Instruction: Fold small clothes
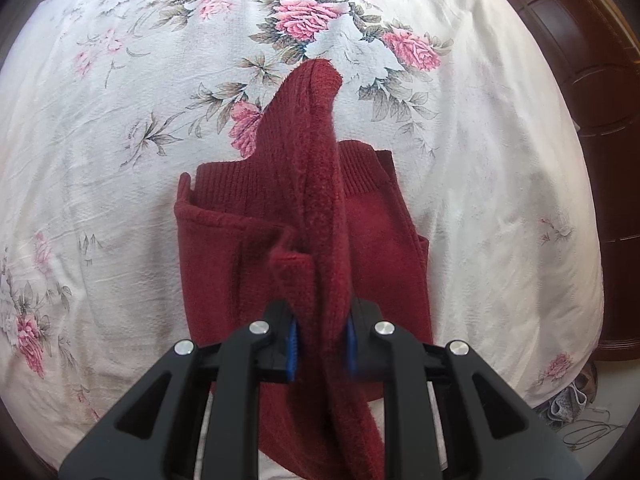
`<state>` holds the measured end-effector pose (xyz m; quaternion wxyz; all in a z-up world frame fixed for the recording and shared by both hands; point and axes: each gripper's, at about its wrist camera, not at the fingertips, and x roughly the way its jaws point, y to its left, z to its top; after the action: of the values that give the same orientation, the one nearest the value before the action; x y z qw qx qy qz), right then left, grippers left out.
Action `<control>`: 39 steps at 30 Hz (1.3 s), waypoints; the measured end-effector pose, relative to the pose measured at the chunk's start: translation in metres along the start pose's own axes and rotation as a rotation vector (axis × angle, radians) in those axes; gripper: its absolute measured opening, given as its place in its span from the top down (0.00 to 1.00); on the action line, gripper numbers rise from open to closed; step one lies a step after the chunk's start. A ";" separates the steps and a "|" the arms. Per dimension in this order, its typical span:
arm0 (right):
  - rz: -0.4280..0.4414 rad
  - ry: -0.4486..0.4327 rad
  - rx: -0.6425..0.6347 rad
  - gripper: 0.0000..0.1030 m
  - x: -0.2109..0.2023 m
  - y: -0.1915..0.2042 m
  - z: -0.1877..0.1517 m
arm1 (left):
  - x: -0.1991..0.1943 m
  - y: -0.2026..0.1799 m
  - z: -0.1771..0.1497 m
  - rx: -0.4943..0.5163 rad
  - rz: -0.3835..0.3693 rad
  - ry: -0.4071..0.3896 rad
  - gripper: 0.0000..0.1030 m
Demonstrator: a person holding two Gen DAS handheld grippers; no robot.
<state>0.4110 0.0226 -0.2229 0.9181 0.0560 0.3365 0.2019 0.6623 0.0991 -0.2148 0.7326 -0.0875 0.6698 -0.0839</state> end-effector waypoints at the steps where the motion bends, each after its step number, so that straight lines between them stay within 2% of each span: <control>1: 0.001 0.000 0.010 0.83 0.000 -0.004 -0.001 | 0.003 -0.003 0.001 0.003 0.005 0.003 0.85; 9: 0.010 0.005 0.083 0.83 0.003 -0.038 -0.014 | 0.042 -0.030 0.006 0.029 0.041 0.046 0.85; 15: 0.037 0.019 0.160 0.83 0.009 -0.062 -0.028 | 0.073 -0.051 0.006 0.054 0.101 0.081 0.84; 24: 0.075 0.007 0.265 0.83 0.009 -0.098 -0.045 | 0.093 -0.080 0.008 0.082 0.179 0.086 0.84; 34: 0.104 -0.010 0.383 0.83 0.013 -0.134 -0.069 | 0.110 -0.112 0.003 0.104 0.315 0.079 0.84; 39: 0.155 -0.014 0.445 0.83 0.013 -0.157 -0.078 | 0.119 -0.133 0.002 0.131 0.400 0.071 0.84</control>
<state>0.4217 -0.1178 -0.3280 0.8671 0.2840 0.3613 0.1922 0.6737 -0.0583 -0.2975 0.7147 0.0981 0.6923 0.0168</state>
